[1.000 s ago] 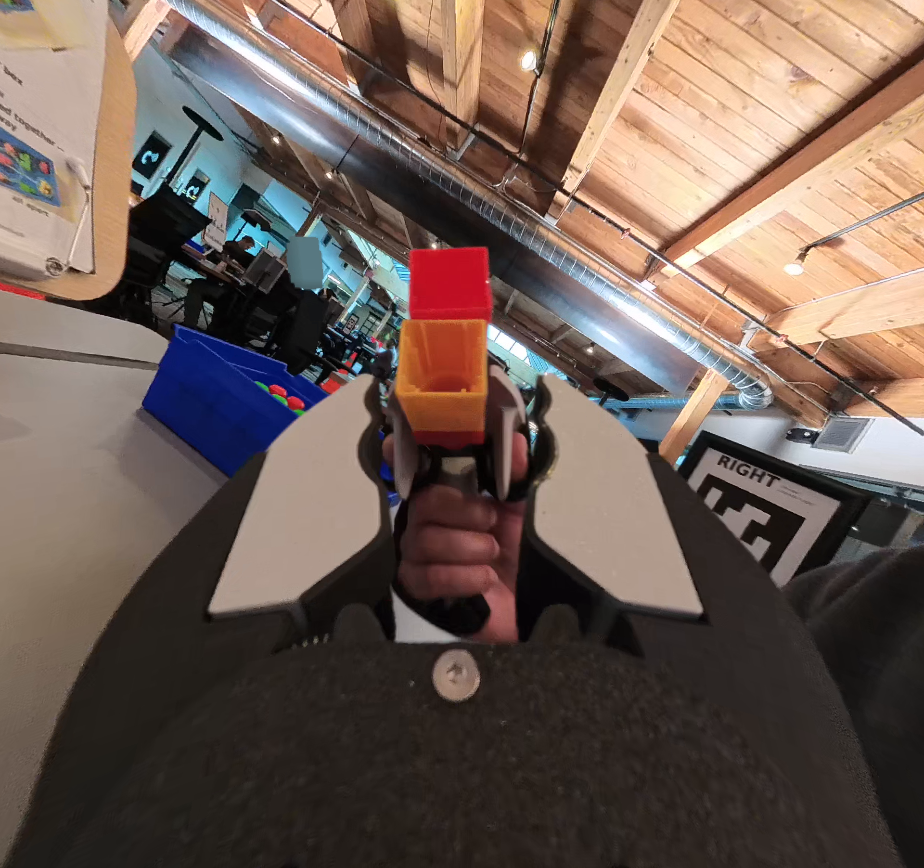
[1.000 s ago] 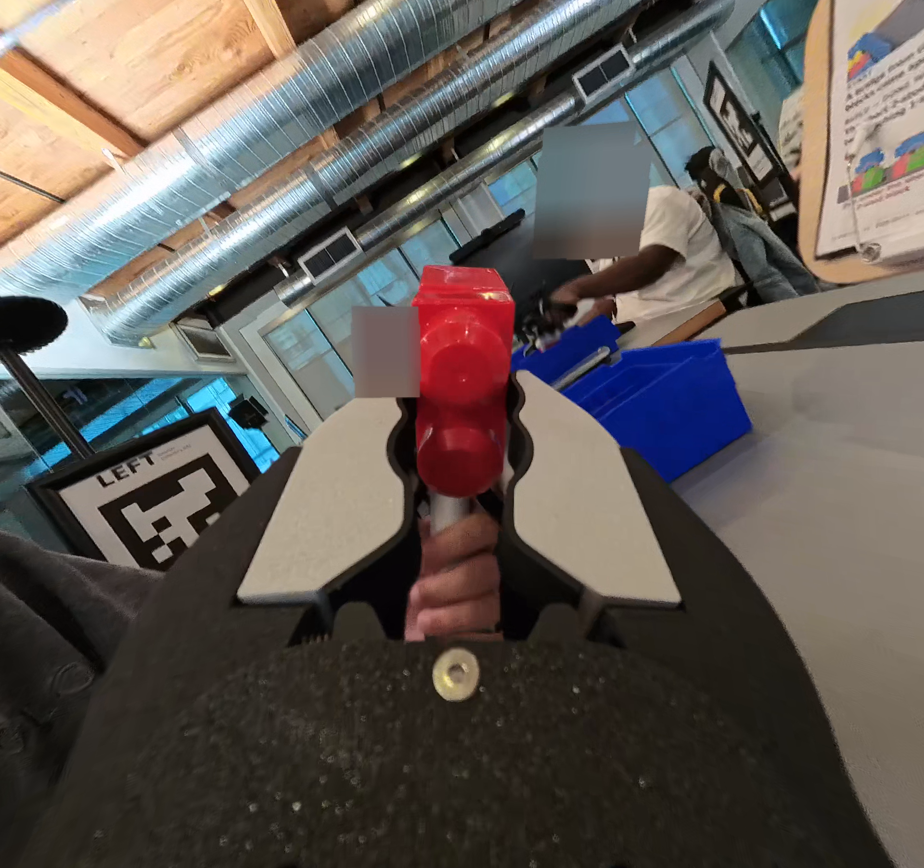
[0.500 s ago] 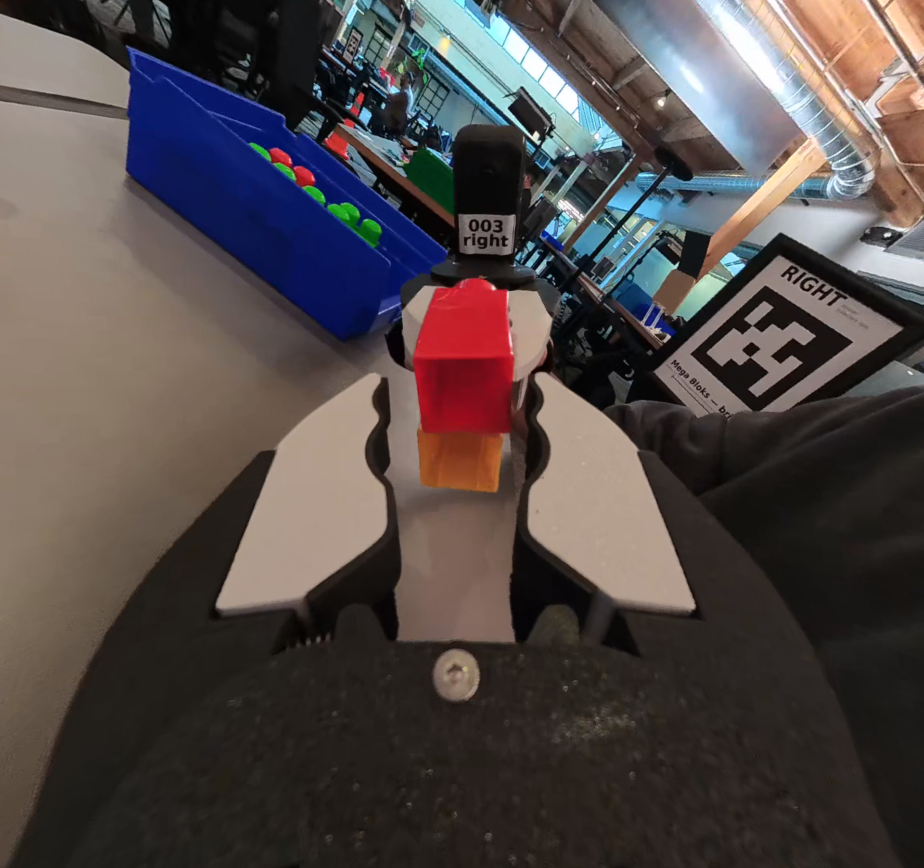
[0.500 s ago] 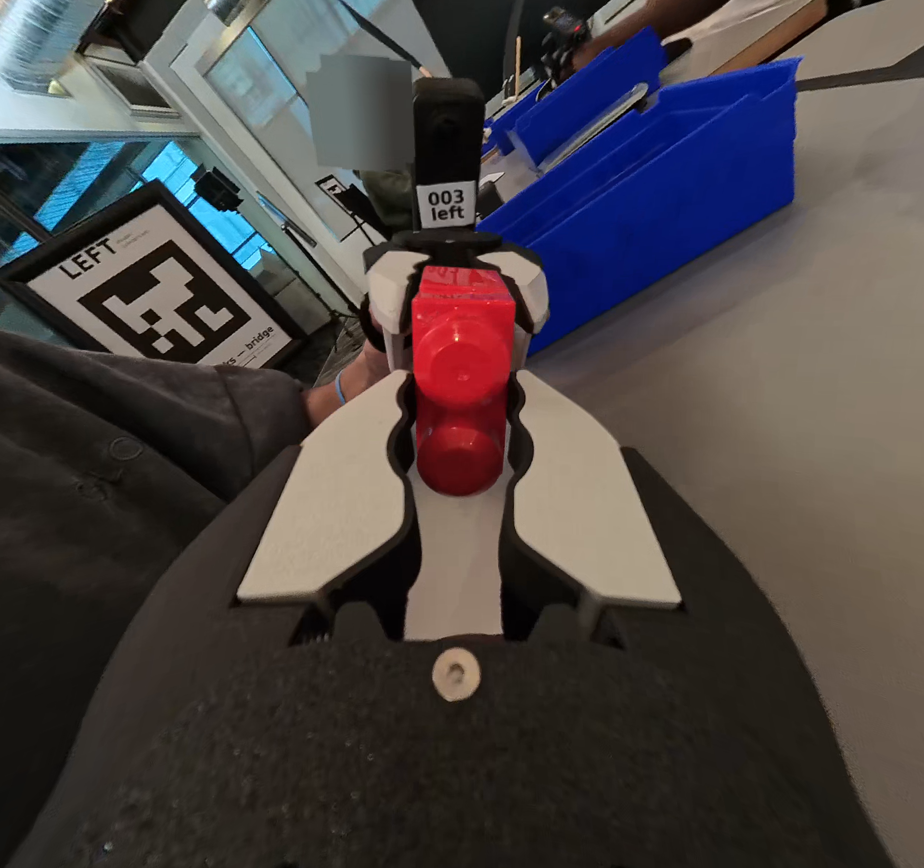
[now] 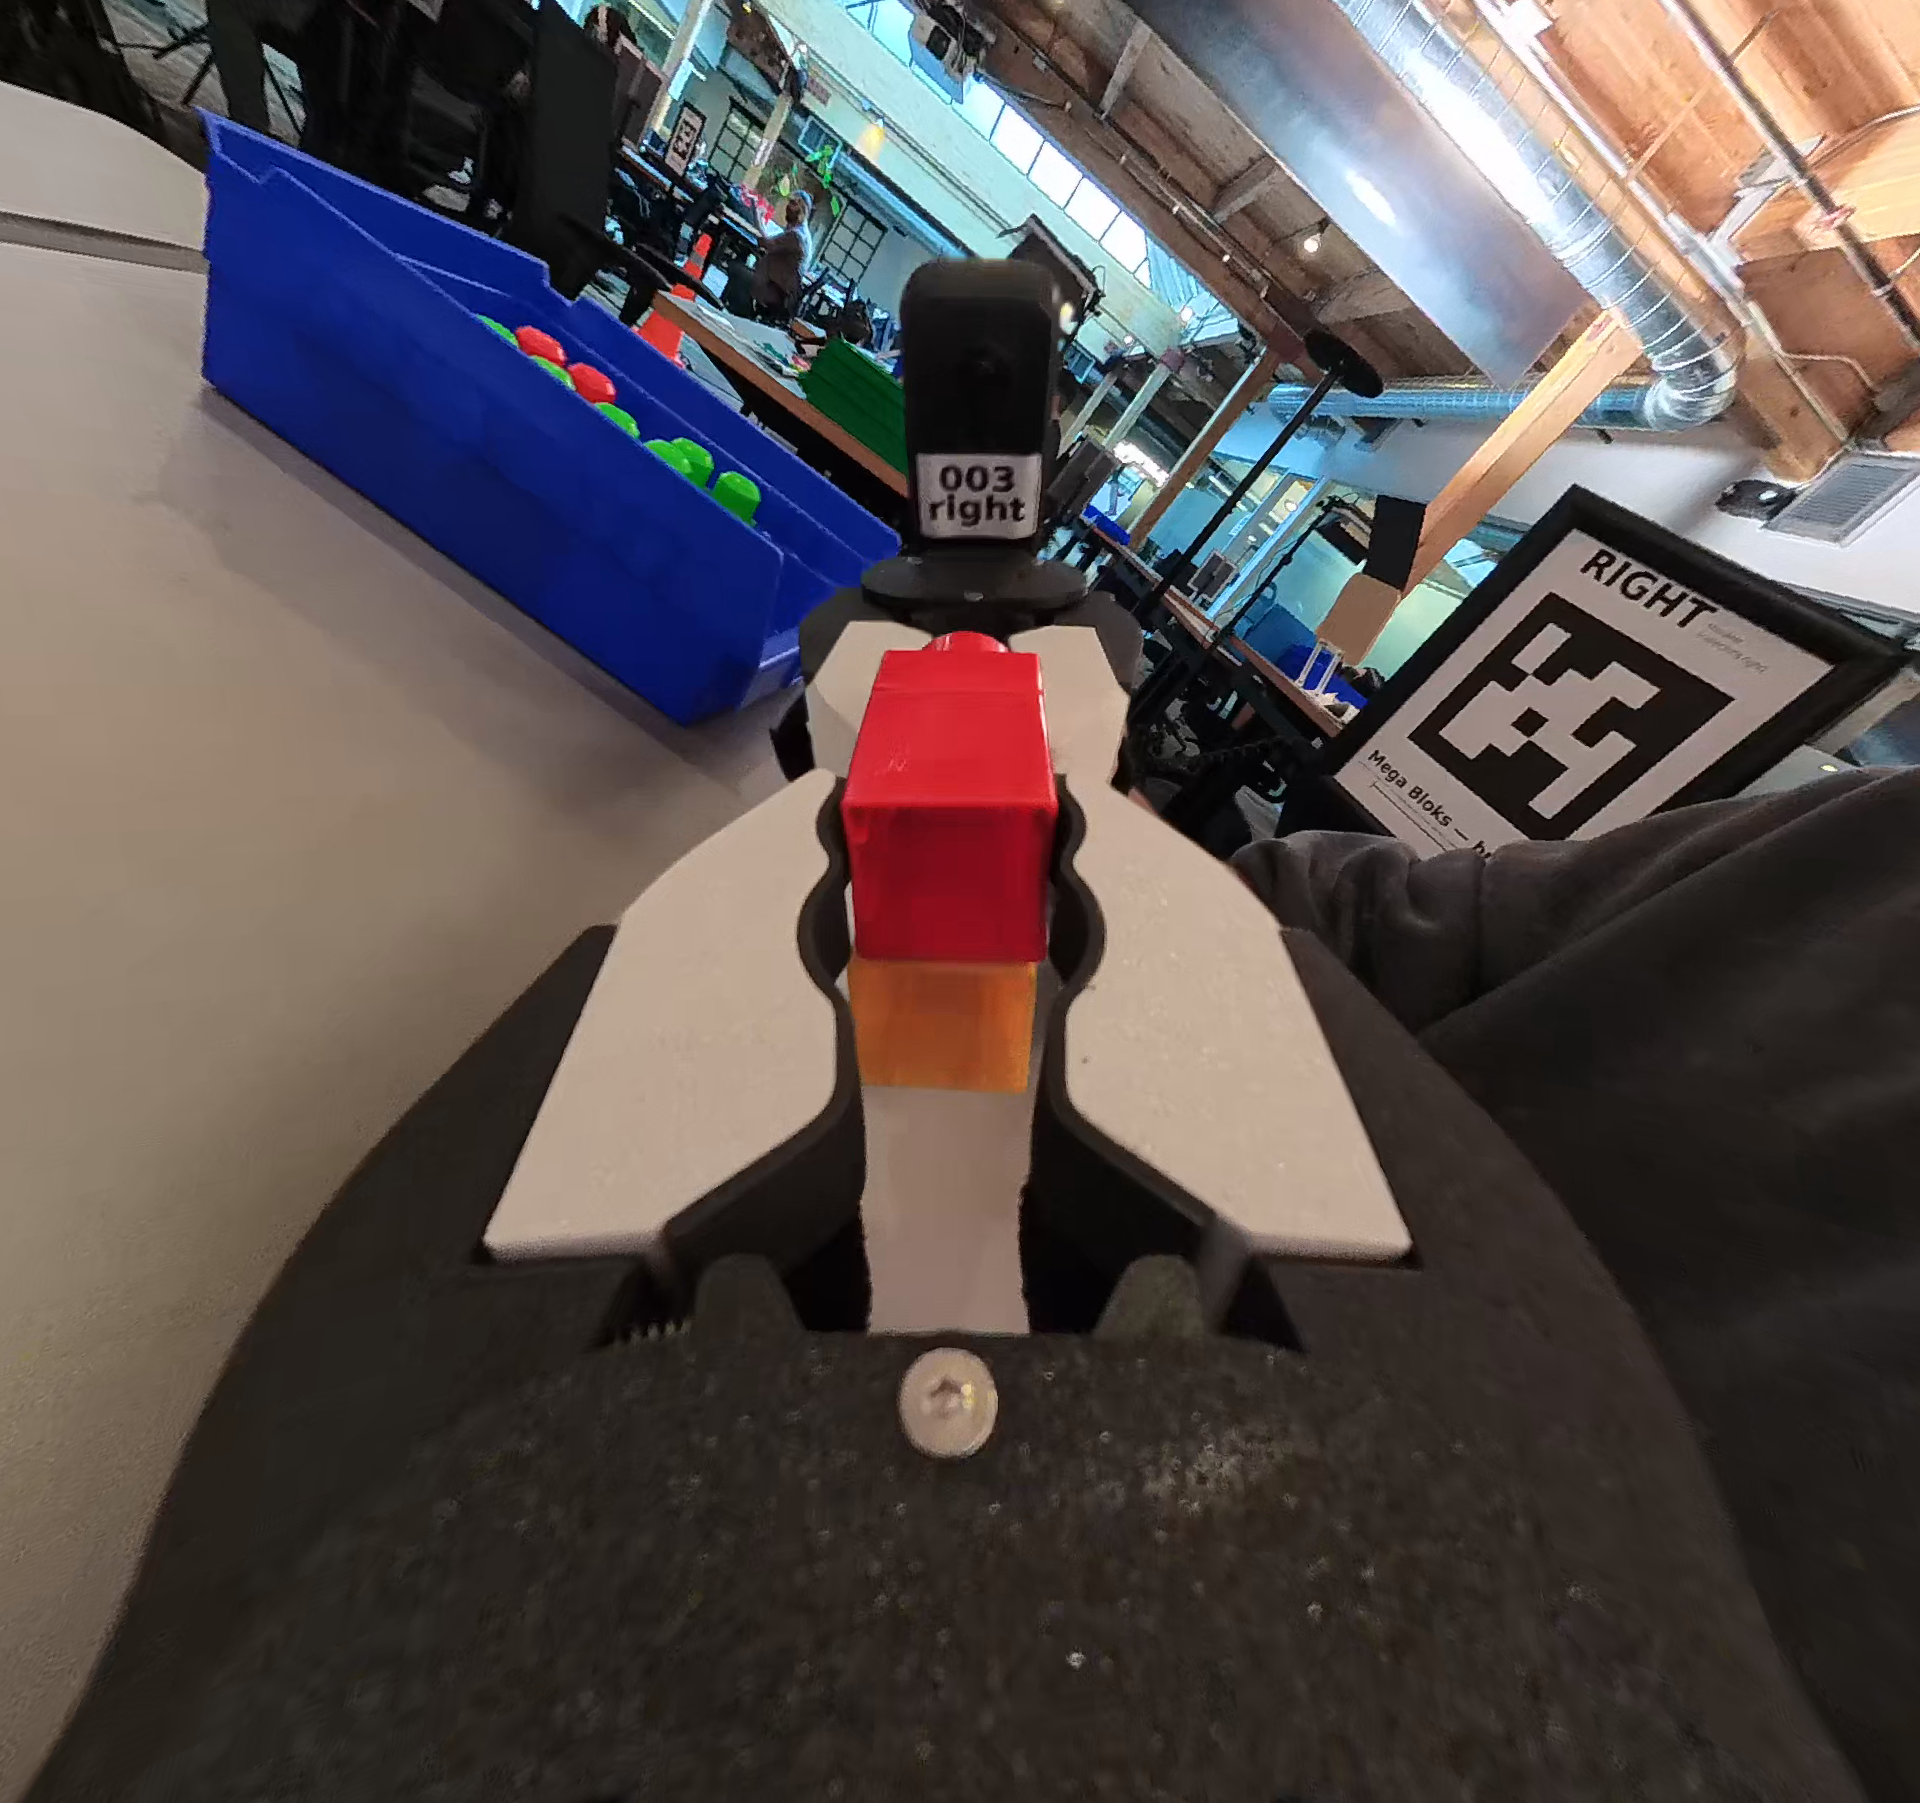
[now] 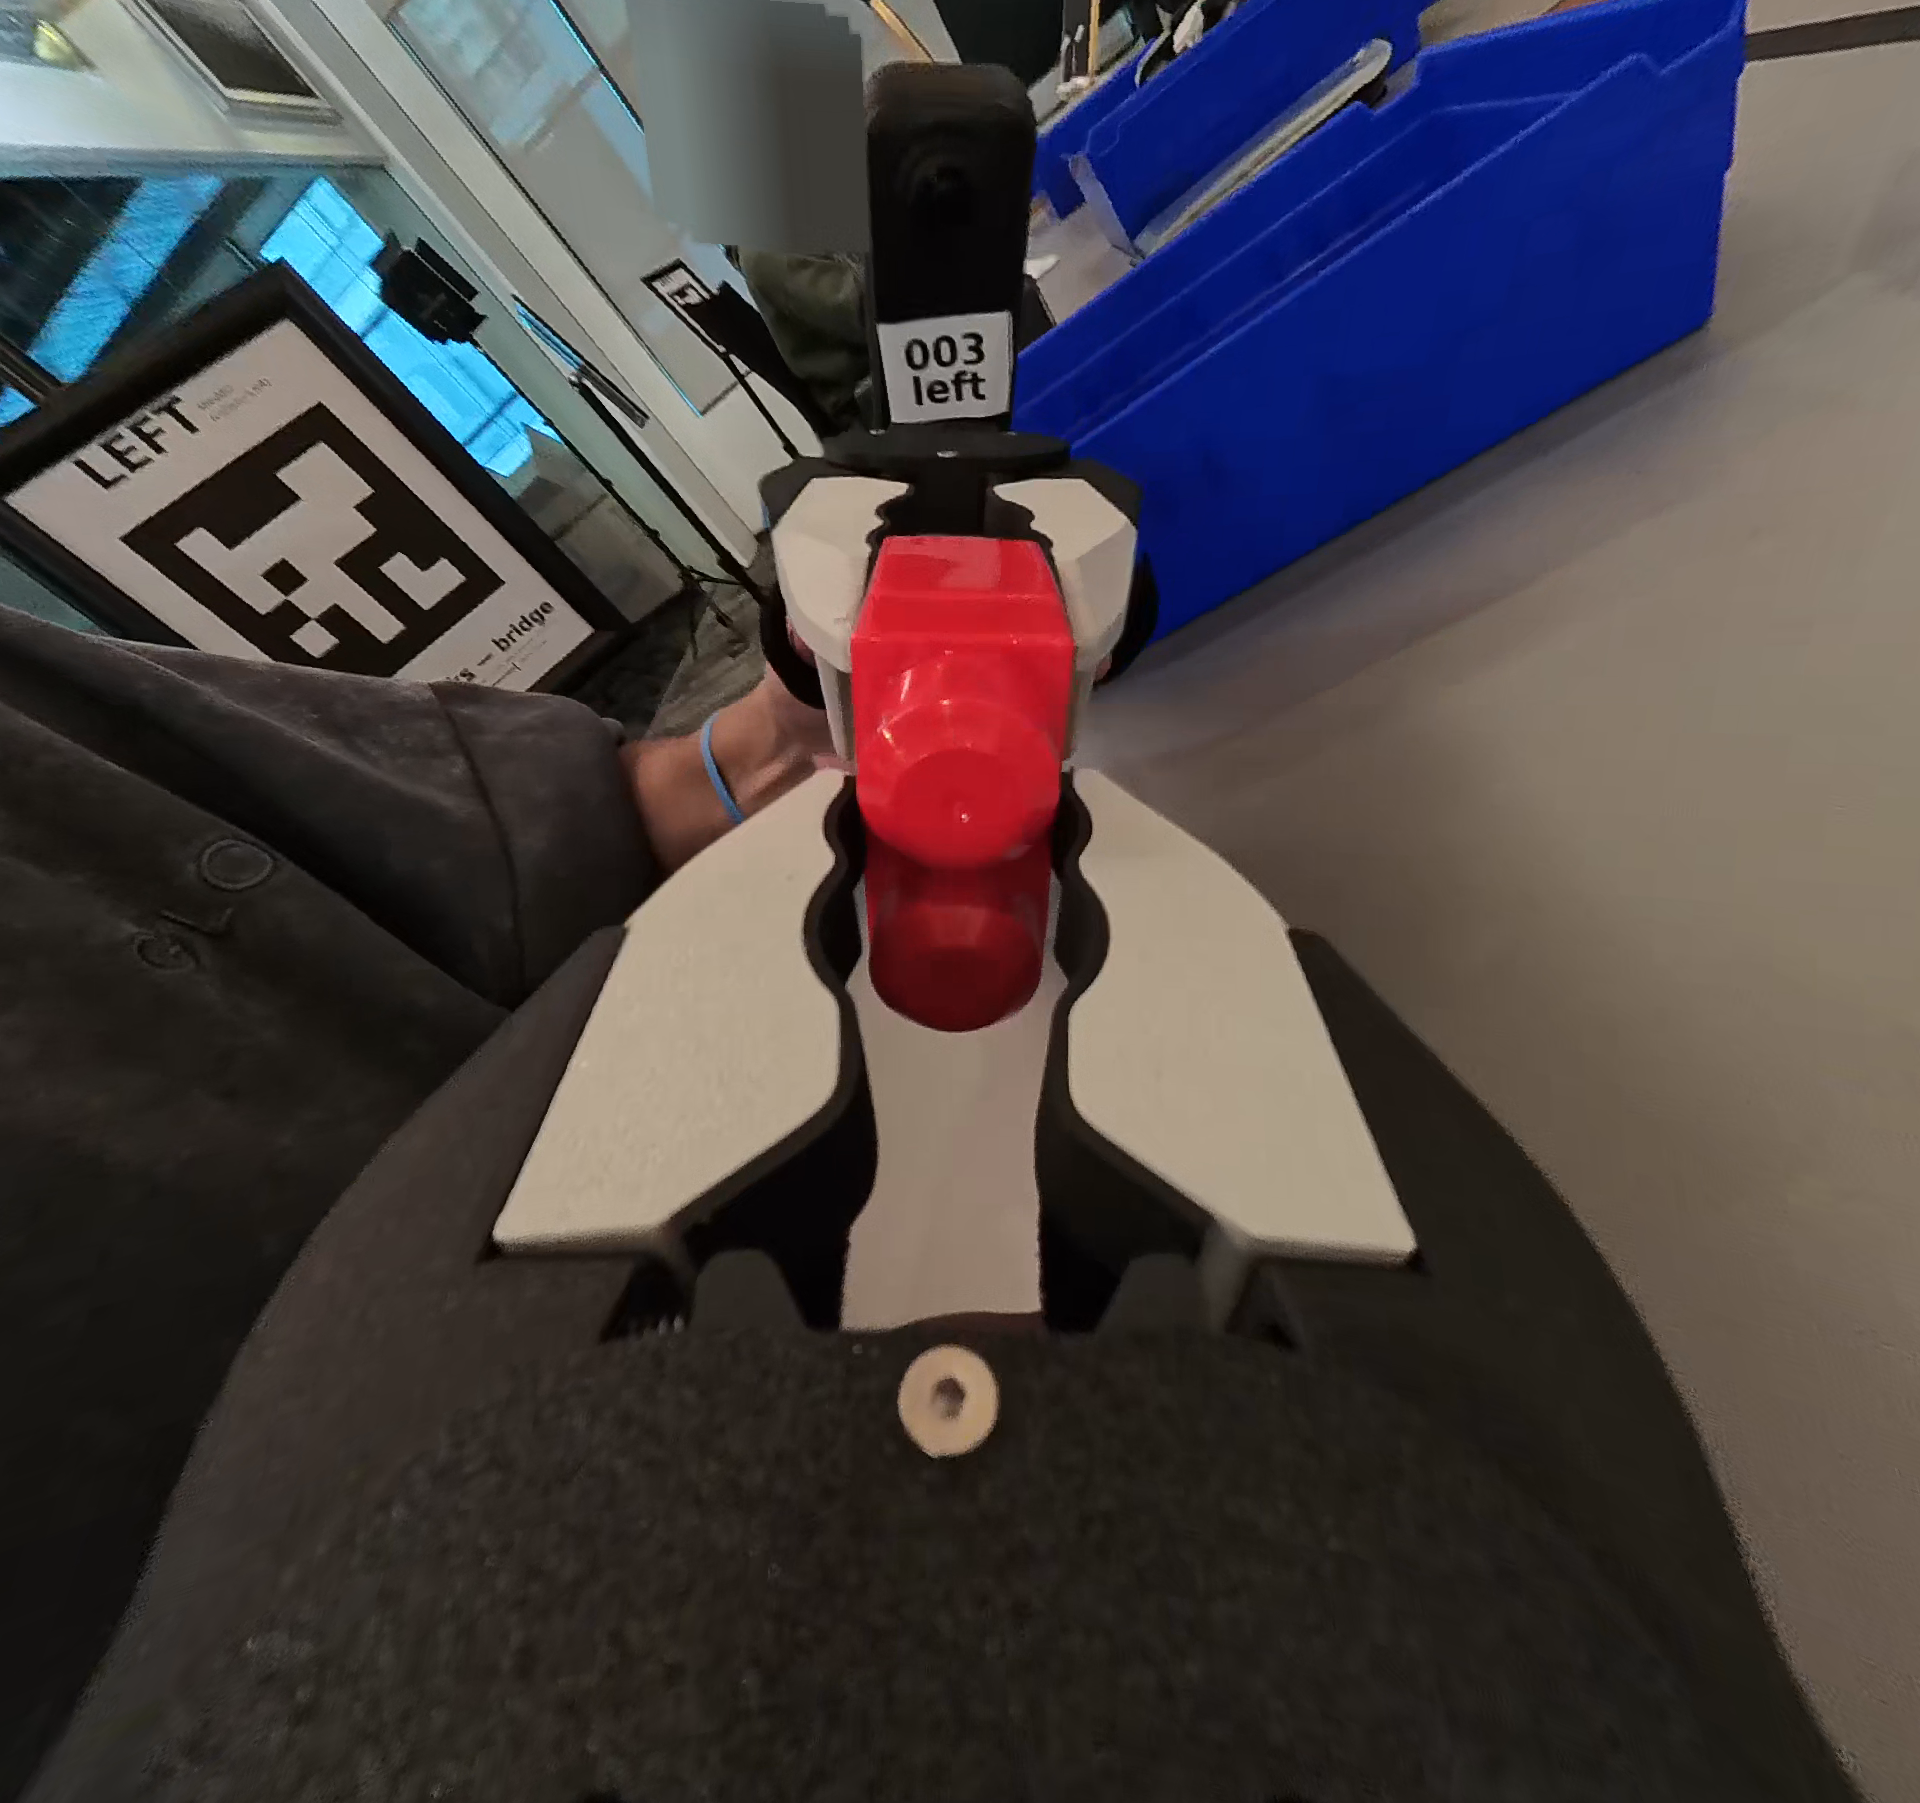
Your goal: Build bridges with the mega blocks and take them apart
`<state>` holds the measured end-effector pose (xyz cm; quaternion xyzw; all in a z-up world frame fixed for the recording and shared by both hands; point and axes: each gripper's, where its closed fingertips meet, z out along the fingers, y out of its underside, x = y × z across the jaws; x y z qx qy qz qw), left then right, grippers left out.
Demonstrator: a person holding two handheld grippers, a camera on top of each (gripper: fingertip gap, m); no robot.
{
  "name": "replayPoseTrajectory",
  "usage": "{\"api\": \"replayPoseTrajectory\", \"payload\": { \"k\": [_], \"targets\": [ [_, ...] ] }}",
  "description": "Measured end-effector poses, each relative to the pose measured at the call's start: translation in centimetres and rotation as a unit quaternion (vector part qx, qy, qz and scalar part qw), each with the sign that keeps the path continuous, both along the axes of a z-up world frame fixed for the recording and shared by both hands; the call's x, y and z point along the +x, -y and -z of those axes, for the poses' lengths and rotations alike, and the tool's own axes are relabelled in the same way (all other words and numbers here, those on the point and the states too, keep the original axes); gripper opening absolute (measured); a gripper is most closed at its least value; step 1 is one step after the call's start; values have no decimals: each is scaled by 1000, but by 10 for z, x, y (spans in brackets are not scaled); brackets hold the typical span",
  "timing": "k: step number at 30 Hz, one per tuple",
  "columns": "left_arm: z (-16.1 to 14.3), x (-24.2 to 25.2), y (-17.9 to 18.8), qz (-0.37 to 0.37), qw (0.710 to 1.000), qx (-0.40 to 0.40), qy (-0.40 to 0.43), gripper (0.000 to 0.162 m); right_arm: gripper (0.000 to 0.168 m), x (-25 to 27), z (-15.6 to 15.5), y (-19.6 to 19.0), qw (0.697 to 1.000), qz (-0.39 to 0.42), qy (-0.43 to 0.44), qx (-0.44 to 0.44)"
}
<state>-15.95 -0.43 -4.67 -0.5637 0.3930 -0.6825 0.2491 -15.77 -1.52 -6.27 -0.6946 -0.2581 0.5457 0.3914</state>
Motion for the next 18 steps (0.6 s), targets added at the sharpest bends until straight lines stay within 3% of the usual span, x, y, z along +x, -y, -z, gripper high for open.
{"api": "replayPoseTrajectory", "payload": {
  "k": [16,17,18],
  "targets": [
    [-7,-2,1,23,999,-34,21,36,35,-4,-4,1,1000,-10,-17,-6],
    [-8,-3,2,33,999,-33,13,39,35,-4,-5,1,1000,-8,-19,-3],
    [-7,-5,3,41,999,-32,6,56,35,-2,-6,0,1000,-5,-17,0]
  ]
}}
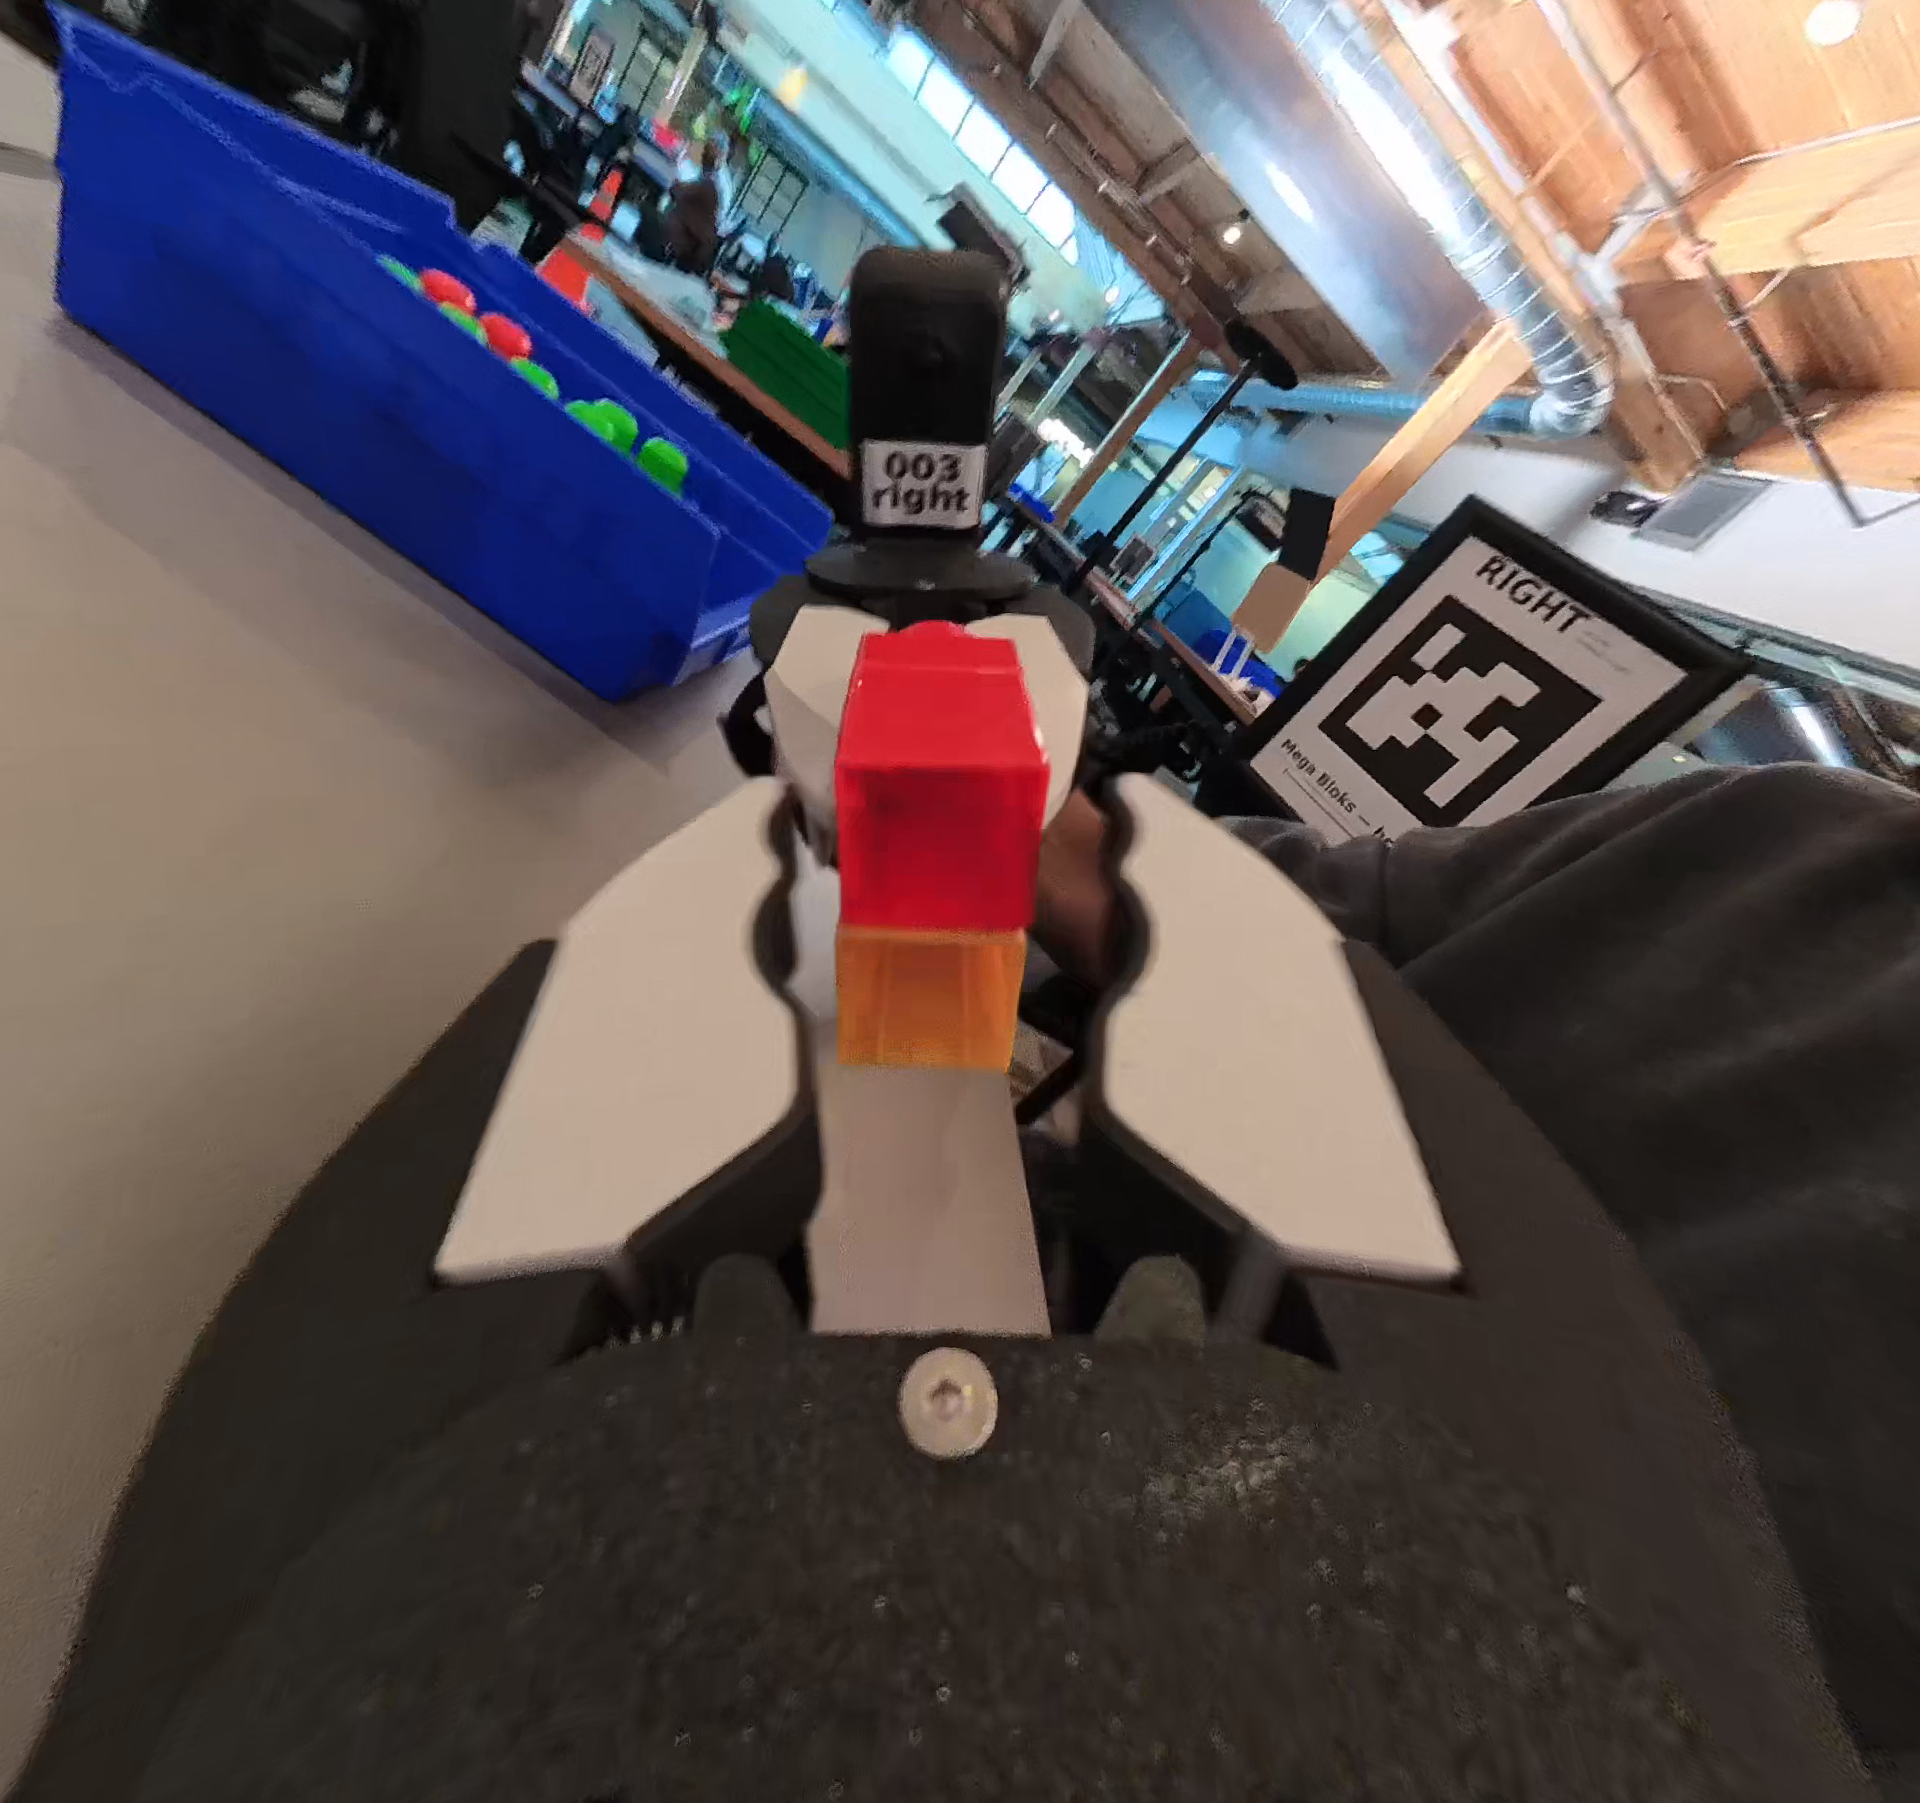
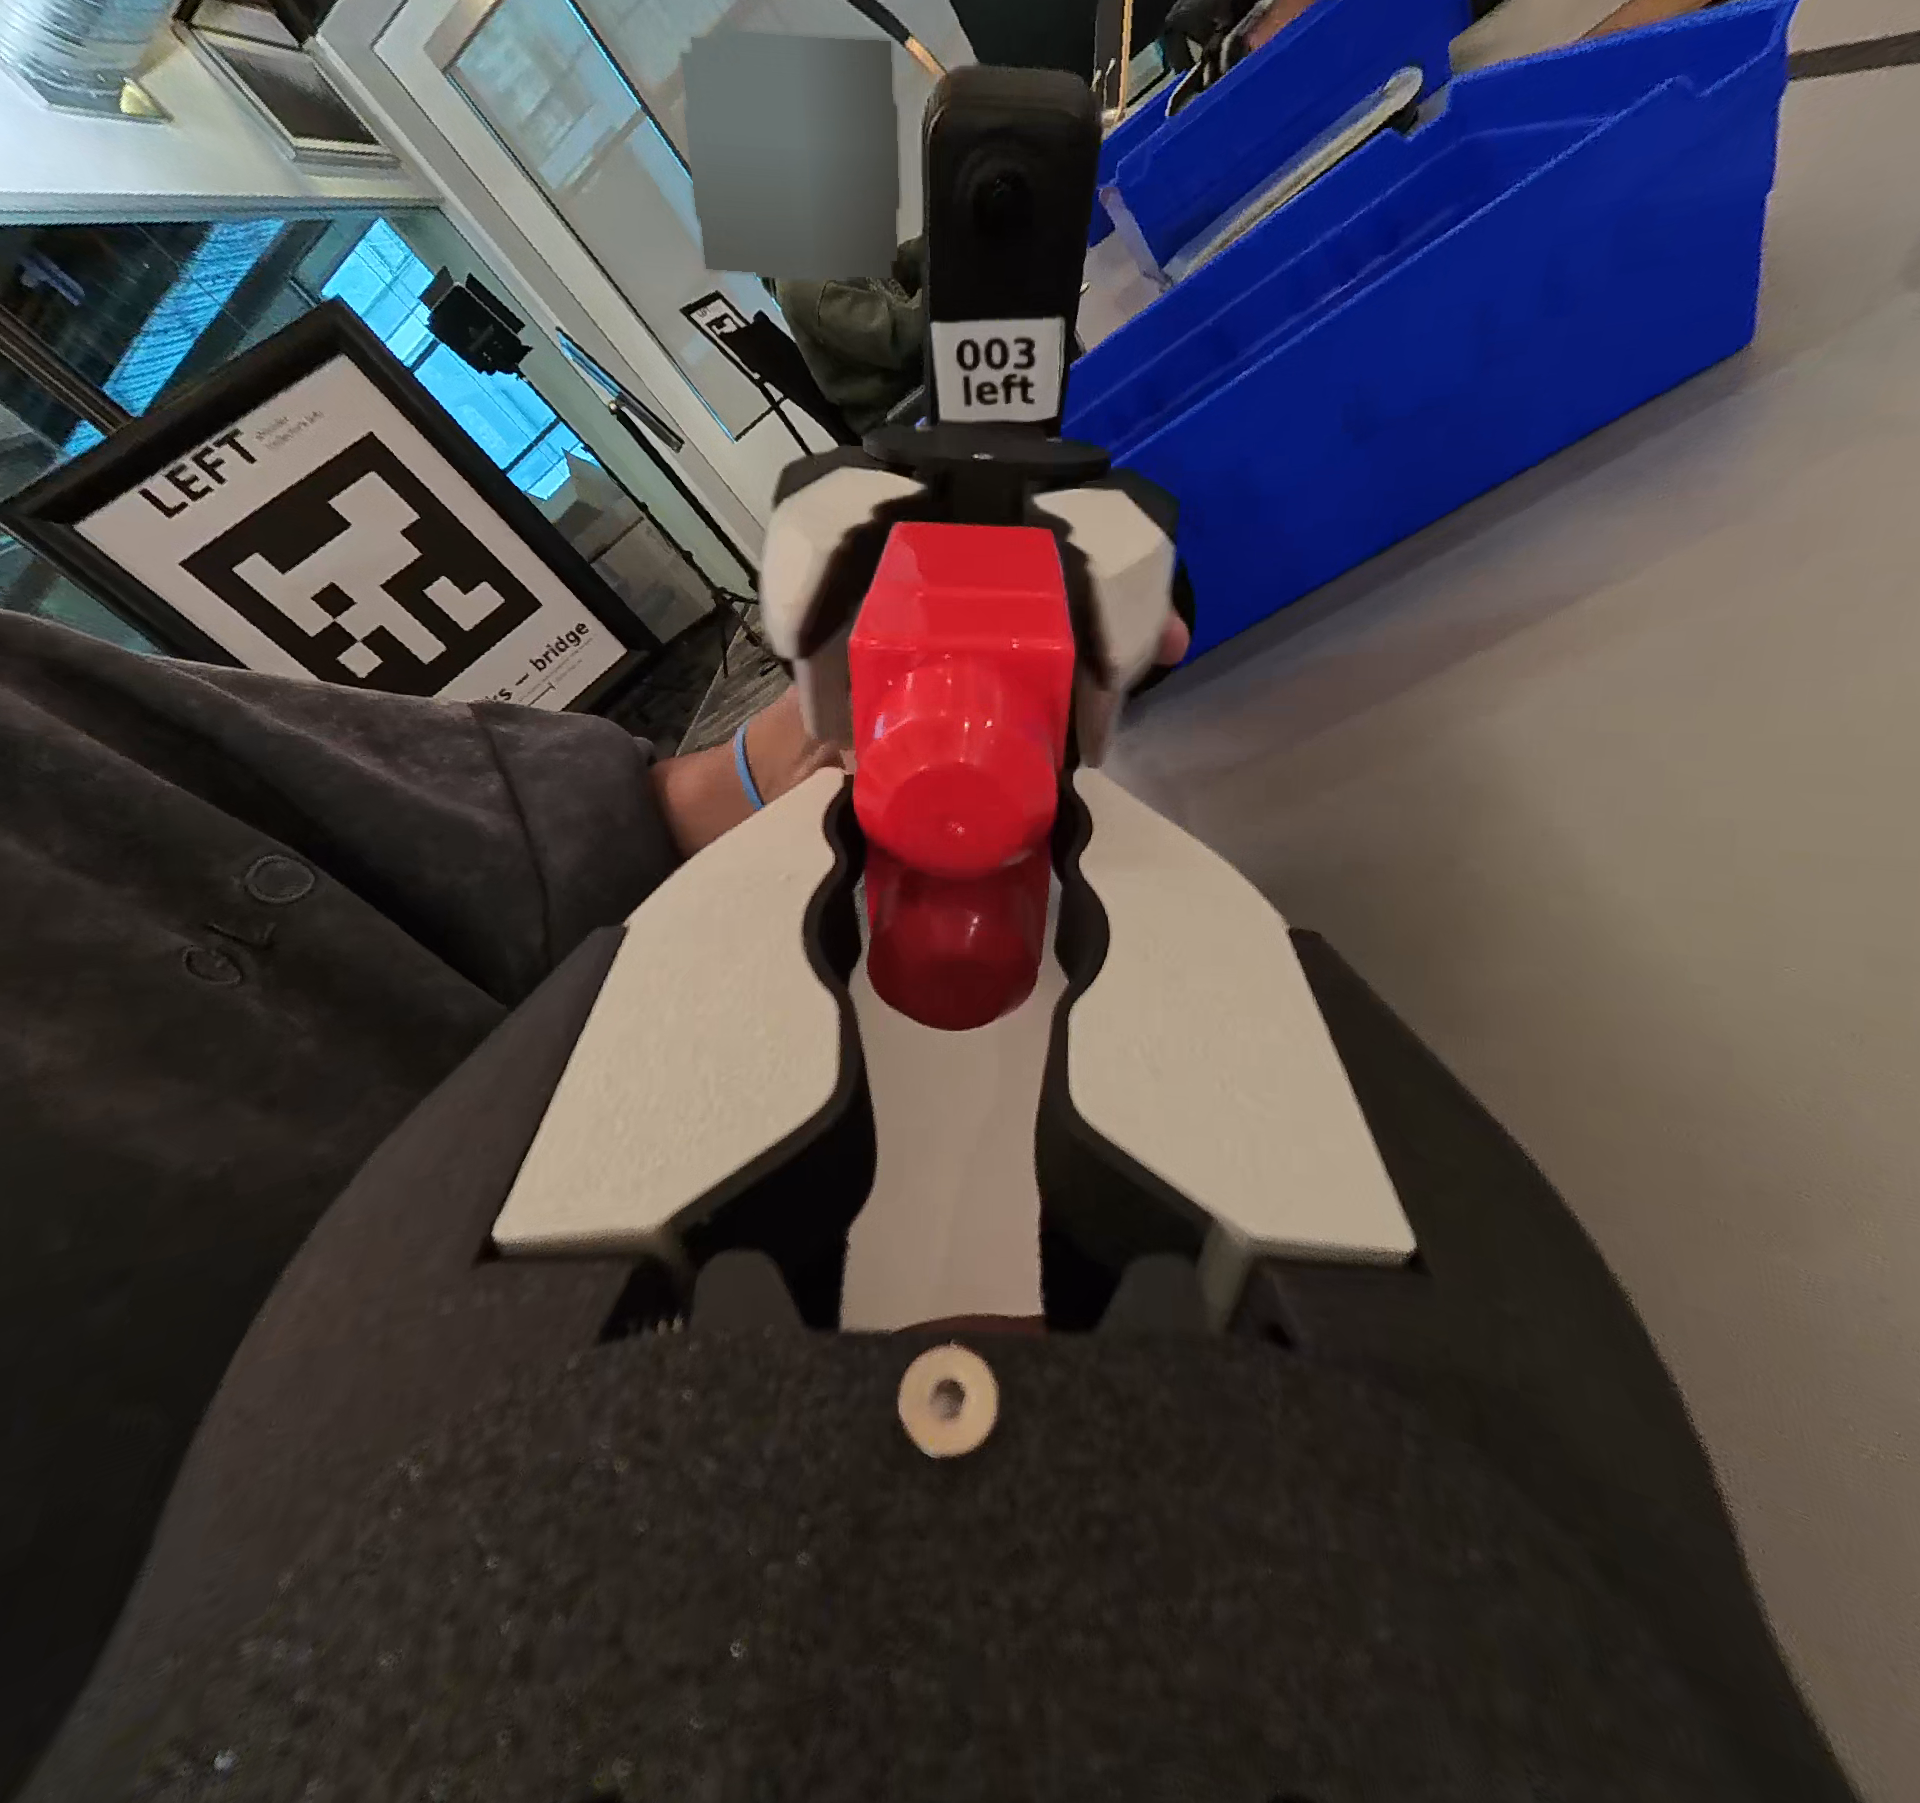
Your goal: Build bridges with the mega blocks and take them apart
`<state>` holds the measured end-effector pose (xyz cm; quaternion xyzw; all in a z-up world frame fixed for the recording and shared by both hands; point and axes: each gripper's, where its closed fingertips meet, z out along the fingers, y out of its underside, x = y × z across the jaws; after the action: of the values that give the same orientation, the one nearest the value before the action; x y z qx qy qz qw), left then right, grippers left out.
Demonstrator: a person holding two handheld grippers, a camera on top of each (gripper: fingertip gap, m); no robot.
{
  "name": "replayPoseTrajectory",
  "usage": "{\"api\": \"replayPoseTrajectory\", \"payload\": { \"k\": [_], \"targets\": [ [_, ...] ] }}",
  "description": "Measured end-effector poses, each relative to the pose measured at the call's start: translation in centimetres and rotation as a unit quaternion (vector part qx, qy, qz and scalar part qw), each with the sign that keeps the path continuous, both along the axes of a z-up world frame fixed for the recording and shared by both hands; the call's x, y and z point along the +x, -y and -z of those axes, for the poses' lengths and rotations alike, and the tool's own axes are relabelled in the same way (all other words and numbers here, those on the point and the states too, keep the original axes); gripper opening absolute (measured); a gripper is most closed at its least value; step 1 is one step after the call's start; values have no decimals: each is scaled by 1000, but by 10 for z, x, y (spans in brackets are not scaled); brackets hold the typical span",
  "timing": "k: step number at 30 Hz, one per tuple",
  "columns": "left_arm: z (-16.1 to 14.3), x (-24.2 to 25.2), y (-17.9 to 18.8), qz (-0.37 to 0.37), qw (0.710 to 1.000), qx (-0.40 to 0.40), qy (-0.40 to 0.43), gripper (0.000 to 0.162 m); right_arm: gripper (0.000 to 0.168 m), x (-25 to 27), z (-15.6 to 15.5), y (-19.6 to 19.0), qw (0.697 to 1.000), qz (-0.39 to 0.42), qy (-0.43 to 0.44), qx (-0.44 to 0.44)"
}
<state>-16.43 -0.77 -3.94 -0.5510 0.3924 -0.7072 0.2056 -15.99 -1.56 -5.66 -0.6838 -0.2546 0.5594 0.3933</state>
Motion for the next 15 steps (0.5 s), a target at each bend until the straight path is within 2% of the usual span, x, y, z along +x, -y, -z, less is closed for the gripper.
{"api": "replayPoseTrajectory", "payload": {
  "k": [1,2,8,10,15],
  "targets": [
    [3,-1,-1,2,1000,2,-17,72,35,3,-2,-1,1000,8,-2,5],
    [9,-2,-1,4,999,9,-37,71,35,7,-5,-2,1000,12,-11,7],
    [22,6,16,49,997,9,-57,51,35,18,-8,-7,1000,24,-17,10],
    [27,10,14,33,997,16,-62,37,35,18,-8,-6,999,24,-18,10],
    [28,14,10,14,998,2,-55,35,35,18,-7,-10,999,45,-18,19]
  ]
}}
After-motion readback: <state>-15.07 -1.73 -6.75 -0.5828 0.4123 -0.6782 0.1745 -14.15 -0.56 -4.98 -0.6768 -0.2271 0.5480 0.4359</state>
